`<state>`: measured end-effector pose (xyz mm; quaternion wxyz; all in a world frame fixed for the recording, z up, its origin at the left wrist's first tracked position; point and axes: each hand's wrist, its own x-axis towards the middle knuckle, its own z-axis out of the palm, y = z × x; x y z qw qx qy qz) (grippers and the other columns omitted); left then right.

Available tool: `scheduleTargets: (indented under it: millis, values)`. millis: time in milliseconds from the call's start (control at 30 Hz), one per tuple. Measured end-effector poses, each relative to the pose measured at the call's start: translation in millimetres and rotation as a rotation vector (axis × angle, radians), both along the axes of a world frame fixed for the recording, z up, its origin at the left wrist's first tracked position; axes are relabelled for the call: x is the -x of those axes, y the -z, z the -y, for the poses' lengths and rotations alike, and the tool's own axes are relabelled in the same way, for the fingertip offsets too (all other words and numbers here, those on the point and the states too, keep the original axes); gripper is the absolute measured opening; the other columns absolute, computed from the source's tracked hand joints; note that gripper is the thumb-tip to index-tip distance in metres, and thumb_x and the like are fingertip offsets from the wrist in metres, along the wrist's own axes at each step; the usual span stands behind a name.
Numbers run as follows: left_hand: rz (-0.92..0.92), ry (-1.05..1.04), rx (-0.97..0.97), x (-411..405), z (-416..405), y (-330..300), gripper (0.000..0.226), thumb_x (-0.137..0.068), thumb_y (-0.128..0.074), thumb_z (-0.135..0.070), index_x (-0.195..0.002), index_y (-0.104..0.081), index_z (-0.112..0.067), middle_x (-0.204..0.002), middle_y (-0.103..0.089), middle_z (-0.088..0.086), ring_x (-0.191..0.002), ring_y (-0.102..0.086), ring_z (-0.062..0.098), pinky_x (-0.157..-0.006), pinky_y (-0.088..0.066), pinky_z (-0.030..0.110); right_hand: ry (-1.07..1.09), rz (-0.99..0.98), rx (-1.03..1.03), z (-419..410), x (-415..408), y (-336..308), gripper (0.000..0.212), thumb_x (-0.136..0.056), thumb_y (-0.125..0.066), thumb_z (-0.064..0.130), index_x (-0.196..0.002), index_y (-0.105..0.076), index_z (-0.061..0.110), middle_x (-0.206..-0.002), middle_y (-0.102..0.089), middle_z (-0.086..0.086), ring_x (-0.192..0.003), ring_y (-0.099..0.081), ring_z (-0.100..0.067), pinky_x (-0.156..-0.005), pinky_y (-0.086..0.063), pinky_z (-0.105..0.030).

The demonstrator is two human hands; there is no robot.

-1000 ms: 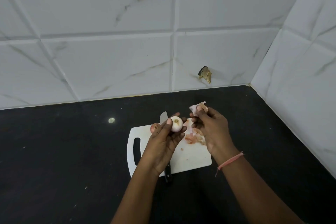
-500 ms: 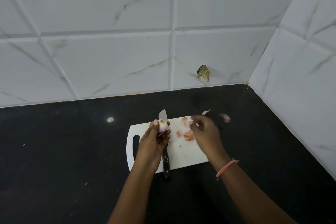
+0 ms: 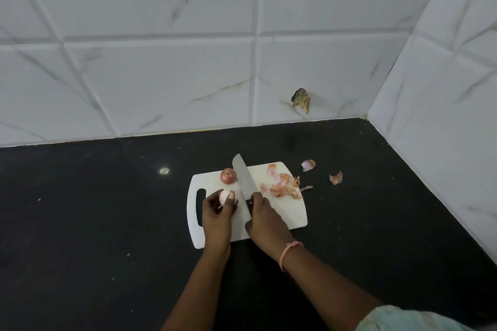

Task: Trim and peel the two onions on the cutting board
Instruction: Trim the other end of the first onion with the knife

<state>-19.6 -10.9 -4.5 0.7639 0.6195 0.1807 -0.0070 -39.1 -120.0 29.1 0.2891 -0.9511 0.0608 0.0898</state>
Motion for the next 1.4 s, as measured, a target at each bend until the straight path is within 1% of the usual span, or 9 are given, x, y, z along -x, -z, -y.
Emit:
scheduleTargets:
  millis: [233,367,533,633,800,1067,1200,1300,1400]
  values:
    - [-0.014,-0.033,0.012,-4,1,5,0.042,-0.086,-0.074,-0.033,-0.122,-0.057,-0.019,-0.116,-0.067,0.0,-0.101,-0.071,0.015,-0.096,-0.054,0.035,0.122,-0.043,0.071,53,27,9,0.046,-0.093,-0.048,0.016,-0.135,-0.029,0.02,-0.125,-0.043,-0.007,-0.098,-0.058,-0.022,-0.081,-0.054,-0.04]
    - [-0.018,-0.023,0.022,-7,1,9,0.041,-0.086,-0.074,-0.033,-0.12,-0.057,-0.02,-0.117,-0.066,-0.001,-0.103,-0.071,0.017,-0.098,-0.053,0.037,0.312,0.093,-0.031,81,38,8,0.048,-0.095,-0.049,0.018,-0.14,-0.031,0.022,-0.134,-0.045,-0.003,-0.096,-0.061,-0.017,-0.078,-0.054,-0.035]
    - [-0.014,-0.029,0.031,-9,1,10,0.037,-0.088,-0.073,-0.031,-0.119,-0.057,-0.018,-0.115,-0.067,0.003,-0.101,-0.071,0.017,-0.096,-0.054,0.036,0.444,0.257,-0.242,90,38,-3,0.037,-0.098,-0.048,0.022,-0.134,-0.041,0.025,-0.092,-0.06,0.006,-0.071,-0.055,-0.005,-0.056,-0.038,-0.019]
    - [-0.023,-0.043,0.047,-11,2,8,0.036,-0.089,-0.072,-0.029,-0.118,-0.056,-0.015,-0.113,-0.068,0.004,-0.1,-0.072,0.018,-0.094,-0.055,0.034,0.327,0.208,-0.36,78,37,-10,0.021,-0.099,-0.048,0.026,-0.12,-0.047,0.028,-0.087,-0.063,0.004,-0.071,-0.06,-0.008,-0.054,-0.044,-0.02]
    - [-0.034,-0.064,0.056,-13,4,9,0.038,-0.088,-0.073,-0.028,-0.118,-0.056,-0.014,-0.111,-0.068,0.005,-0.098,-0.072,0.018,-0.089,-0.056,0.032,0.23,0.055,-0.383,50,49,6,0.014,-0.1,-0.048,0.028,-0.113,-0.049,0.027,-0.077,-0.061,0.003,-0.058,-0.054,-0.005,-0.047,-0.038,-0.017]
    - [-0.038,-0.063,0.005,-14,3,9,0.038,-0.085,-0.076,-0.031,-0.115,-0.057,-0.016,-0.112,-0.068,0.005,-0.093,-0.073,0.018,-0.086,-0.058,0.032,0.548,0.13,-0.271,91,52,10,0.013,-0.099,-0.047,0.029,-0.109,-0.046,0.021,-0.08,-0.062,0.0,-0.067,-0.061,-0.015,-0.058,-0.053,-0.036]
    - [0.06,0.012,-0.252,-14,11,-4,0.037,-0.083,-0.078,-0.035,-0.109,-0.057,-0.021,-0.104,-0.066,-0.002,-0.078,-0.071,0.019,-0.061,-0.056,0.026,0.591,0.212,-0.441,92,49,0,0.013,-0.099,-0.048,0.028,-0.11,-0.049,0.021,-0.081,-0.062,-0.004,-0.066,-0.06,-0.018,-0.058,-0.05,-0.036]
    - [0.172,0.186,-0.359,-20,23,-10,0.04,-0.078,-0.083,-0.028,-0.107,-0.055,-0.024,-0.103,-0.065,-0.009,-0.07,-0.07,0.016,-0.06,-0.056,0.025,0.493,0.184,-0.521,80,42,-7,0.01,-0.097,-0.051,0.027,-0.105,-0.046,0.024,-0.085,-0.061,-0.007,-0.064,-0.06,-0.018,-0.048,-0.047,-0.026]
    - [0.234,0.357,-0.426,-31,33,-9,0.044,-0.075,-0.085,-0.018,-0.105,-0.054,-0.023,-0.105,-0.063,-0.011,-0.073,-0.071,0.013,-0.064,-0.057,0.023,0.43,0.175,-0.497,70,30,-9,0.01,-0.096,-0.053,0.023,-0.1,-0.045,0.019,-0.08,-0.057,-0.004,-0.065,-0.056,-0.014,-0.053,-0.044,-0.028]
